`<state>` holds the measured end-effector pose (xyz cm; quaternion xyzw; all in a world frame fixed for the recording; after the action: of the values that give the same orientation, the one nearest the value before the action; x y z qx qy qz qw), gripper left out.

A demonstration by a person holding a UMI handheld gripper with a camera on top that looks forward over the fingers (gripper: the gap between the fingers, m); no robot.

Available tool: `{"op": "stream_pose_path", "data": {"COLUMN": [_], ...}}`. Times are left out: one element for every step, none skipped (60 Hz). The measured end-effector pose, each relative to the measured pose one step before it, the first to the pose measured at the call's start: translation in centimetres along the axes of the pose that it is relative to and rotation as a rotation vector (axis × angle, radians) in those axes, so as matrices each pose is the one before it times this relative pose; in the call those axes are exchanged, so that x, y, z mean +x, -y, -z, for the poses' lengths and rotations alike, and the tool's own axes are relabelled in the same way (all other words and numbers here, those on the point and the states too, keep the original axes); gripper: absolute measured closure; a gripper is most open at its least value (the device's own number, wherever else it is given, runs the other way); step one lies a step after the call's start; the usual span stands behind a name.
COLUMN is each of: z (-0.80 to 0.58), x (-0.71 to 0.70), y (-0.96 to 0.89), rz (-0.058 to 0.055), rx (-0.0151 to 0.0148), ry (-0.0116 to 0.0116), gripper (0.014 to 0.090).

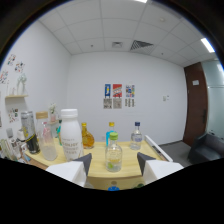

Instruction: Make me a cup of Vodka Sunrise.

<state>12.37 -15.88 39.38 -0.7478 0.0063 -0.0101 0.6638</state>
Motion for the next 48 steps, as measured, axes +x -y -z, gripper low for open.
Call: {"op": "stream_pose_path", "data": {"z": [-0.506,-0.463,-0.492,-0.505,-0.499,-0.408,-0.54,-0.414,-0.308,-0.368,-0.234,-0.27,-0.235,-0.225,-0.18,-0.163,-0.14,-0.103,-0.26,-0.025,-0.03,-0.001,0.018,0.007,0.005,0.035,0.014,-0.016,0.046,0.063,0.086,0.093,0.115,0.151,0.173,0.195,0.236,0.379,0.267,0.322,0.331,0.38,0.405,0.452,0.373,0.443,0.446,0.435], "x": [0.098,0.1,0.088,0.069,0.084,0.051,-0.135,-0.074,-0.06,-0.098,0.05,-0.012,0.003,0.052,0.007,-0.001,-0.024,-0.013,-0.049,0.01,0.008,-0.131,0.079,0.105,0.074,0.01,-0.036,-0.075,-0.038,-0.027,-0.002,-0.006,-0.014,-0.049,-0.039,-0.017,0.004,0.017,-0.004,0.012,0.015,0.013,0.015,0.057,0.022,0.049,0.021,0.011], "y": [0.112,0.082,0.027,-0.047,-0.1,-0.119,-0.281,-0.157,-0.126,-0.116,-0.133,-0.137,-0.176,-0.157,-0.127,-0.114,-0.101,-0.093,-0.13,-0.078,-0.073,-0.055,0.006,0.071,-0.004,-0.015,0.009,-0.03,-0.027,-0.001,0.035,0.058,0.059,0.086,0.091,0.097,0.132,0.252,0.221,0.222,0.23,0.251,0.233,0.236,0.235,0.166,0.112,0.02], "rz": [0.0023,0.001,0.0,-0.0007,-0.0016,-0.0031,-0.0036,-0.0041,-0.0026,-0.0037,-0.0008,-0.0009,-0.0004,0.0001,0.0,0.0003,0.0003,0.0,-0.0005,-0.0006,0.0002,-0.0001,-0.0007,-0.0003,0.0004,0.0014,0.0024,0.0026,0.0018,0.0008,-0.0007,-0.001,-0.001,0.0001,0.0008,0.0013,0.0004,-0.0016,-0.0027,-0.0041,-0.0045,-0.0043,-0.0036,-0.0027,-0.0045,-0.0032,-0.0047,-0.0053], "rx": [-0.0021,-0.00367,-0.00423,-0.00468,-0.00565,-0.00751,-0.00603,-0.01046,-0.00805,-0.00691,-0.00406,-0.0054,-0.00634,-0.00565,-0.00346,-0.00242,-0.00216,-0.00176,-0.0011,-0.00082,-0.00131,-0.00162,0.00095,0.00362,-0.00024,-0.0008,-0.00025,-0.00137,-0.00201,-0.00096,0.00031,0.00148,0.00175,0.00189,0.00146,0.00121,0.00186,0.00285,0.00507,0.00568,0.00535,0.00548,0.00606,0.00645,0.00867,0.00676,0.006,0.00412], "ry": [-0.00009,0.00014,0.00149,0.00174,0.00049,0.00083,0.004,0.0066,0.00512,0.00567,0.00163,0.00244,0.00083,-0.00133,-0.00126,-0.00039,-0.00006,0.0001,0.00055,-0.00038,-0.00101,0.0054,-0.00354,-0.00552,-0.0047,-0.0021,0.00062,0.00274,0.00268,0.0023,0.00137,0.00135,0.00179,0.00302,0.00297,0.00164,0.00108,0.00128,0.00113,0.00181,0.00151,0.00178,0.00159,-0.00001,0.0001,-0.0012,-0.00048,0.00034], "gripper": [0.02,0.021,0.0223,0.0241,0.0257,0.0271,0.0284,0.0293,0.0303,0.0314,0.0328,0.0349,0.0373,0.0397,0.0421,0.045,0.0489,0.0531,0.0571,0.0609,0.0642,0.0673,0.0674,0.0673,0.0674,0.0674,0.0677,0.0677,0.068,0.0679,0.0681,0.0681,0.0682,0.0685,0.0684,0.0685,0.0685,0.0686,0.0686,0.0687,0.0686,0.0687,0.0686,0.0686,0.0686,0.0687,0.0687,0.0687]}}
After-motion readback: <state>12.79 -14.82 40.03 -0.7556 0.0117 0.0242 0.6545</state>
